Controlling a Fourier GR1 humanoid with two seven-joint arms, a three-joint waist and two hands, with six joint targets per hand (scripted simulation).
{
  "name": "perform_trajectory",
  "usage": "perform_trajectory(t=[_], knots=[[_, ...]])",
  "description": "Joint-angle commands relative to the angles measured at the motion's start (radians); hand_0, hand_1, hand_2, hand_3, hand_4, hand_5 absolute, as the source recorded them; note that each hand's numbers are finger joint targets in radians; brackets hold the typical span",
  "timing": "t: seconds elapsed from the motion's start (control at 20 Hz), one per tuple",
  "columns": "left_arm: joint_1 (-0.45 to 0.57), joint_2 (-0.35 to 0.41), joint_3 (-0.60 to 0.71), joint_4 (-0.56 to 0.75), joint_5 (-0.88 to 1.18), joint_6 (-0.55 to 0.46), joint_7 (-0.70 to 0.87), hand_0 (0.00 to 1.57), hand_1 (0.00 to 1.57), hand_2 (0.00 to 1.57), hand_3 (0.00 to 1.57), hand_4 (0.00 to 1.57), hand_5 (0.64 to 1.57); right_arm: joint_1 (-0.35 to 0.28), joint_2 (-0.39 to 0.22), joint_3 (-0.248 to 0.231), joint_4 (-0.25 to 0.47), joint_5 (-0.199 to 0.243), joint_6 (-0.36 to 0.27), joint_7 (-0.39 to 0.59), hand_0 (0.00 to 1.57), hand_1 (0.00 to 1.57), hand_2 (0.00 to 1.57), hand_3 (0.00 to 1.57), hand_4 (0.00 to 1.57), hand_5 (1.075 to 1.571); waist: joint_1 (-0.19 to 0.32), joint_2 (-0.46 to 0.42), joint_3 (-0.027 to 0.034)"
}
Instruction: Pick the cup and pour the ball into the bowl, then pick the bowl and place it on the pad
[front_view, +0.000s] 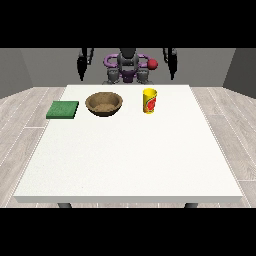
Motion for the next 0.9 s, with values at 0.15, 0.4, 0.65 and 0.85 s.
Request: perform_trajectory(t=[0.15, 0.4, 0.65, 0.85], knots=[[-0.012, 0.03, 0.012, -0.088, 0.012, -0.003, 0.077, 0.0, 0.0, 0.0, 0.0, 0.66, 1.566, -0.016, -0.029, -0.009, -0.086, -0.012, 0.007, 0.079, 0.0, 0.0, 0.0, 0.0, 0.87, 1.533, 0.004, -0.229, -0.0224], [0.029, -0.094, -0.016, -0.182, 0.116, 0.089, 0.357, 0.0, 0.0, 0.0, 0.0, 0.64, 1.563, 0.109, 0.048, 0.0, -0.177, -0.144, 0.005, 0.32, 0.0, 0.0, 0.0, 0.0, 0.86, 1.534, -0.058, -0.439, -0.0278], [-0.01, -0.071, -0.065, -0.326, 0.065, 0.185, 0.533, 0.0, 0.0, 0.0, 0.0, 0.6, 1.563, 0.047, 0.013, -0.005, -0.361, -0.147, -0.052, 0.549, 0.0, 0.0, 0.0, 0.0, 0.82, 1.528, -0.052, -0.407, -0.0286], [-0.096, -0.097, -0.082, -0.334, 0.002, 0.216, 0.407, 0.0, 0.0, 0.0, 0.0, 0.56, 1.555, 0.02, -0.009, -0.049, -0.439, -0.162, -0.035, 0.472, 0.0, 0.0, 0.0, 0.0, 0.76, 1.548, -0.076, -0.21, -0.0286]])
